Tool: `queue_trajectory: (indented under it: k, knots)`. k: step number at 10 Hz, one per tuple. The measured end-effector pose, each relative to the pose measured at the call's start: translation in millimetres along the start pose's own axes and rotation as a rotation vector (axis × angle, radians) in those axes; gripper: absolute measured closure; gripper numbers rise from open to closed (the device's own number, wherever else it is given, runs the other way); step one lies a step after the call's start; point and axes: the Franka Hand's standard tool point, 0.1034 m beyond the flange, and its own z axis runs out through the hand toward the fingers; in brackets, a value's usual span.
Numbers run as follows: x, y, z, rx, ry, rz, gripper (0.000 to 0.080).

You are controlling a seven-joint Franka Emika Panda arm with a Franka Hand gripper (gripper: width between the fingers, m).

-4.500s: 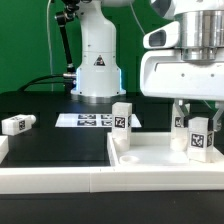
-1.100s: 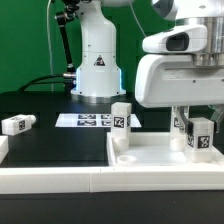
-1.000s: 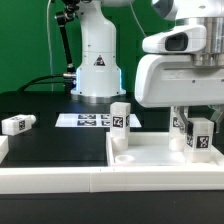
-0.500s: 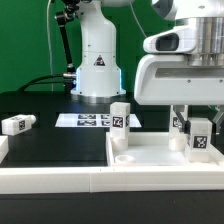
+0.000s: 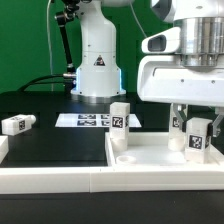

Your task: Assemble square table

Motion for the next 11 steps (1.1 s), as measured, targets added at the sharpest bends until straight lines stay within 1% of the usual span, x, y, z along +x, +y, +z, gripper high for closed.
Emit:
queue_trajectory:
  k: [4, 8, 9, 10, 11]
  knots:
    - [0.0, 1.0, 0.0, 0.004, -0.012, 0.350, 0.0509]
    - [-1.3, 0.4, 0.1, 0.009, -0.031, 0.532, 0.0509]
    - [-1.7, 0.0, 0.2, 0.010, -0.033, 0.558, 0.0503]
    - [-2.0, 0.0, 0.7, 0.010, -0.032, 0.507, 0.0503]
    - [-3.6, -0.6, 1.0, 0.010, -0.034, 0.444, 0.0289]
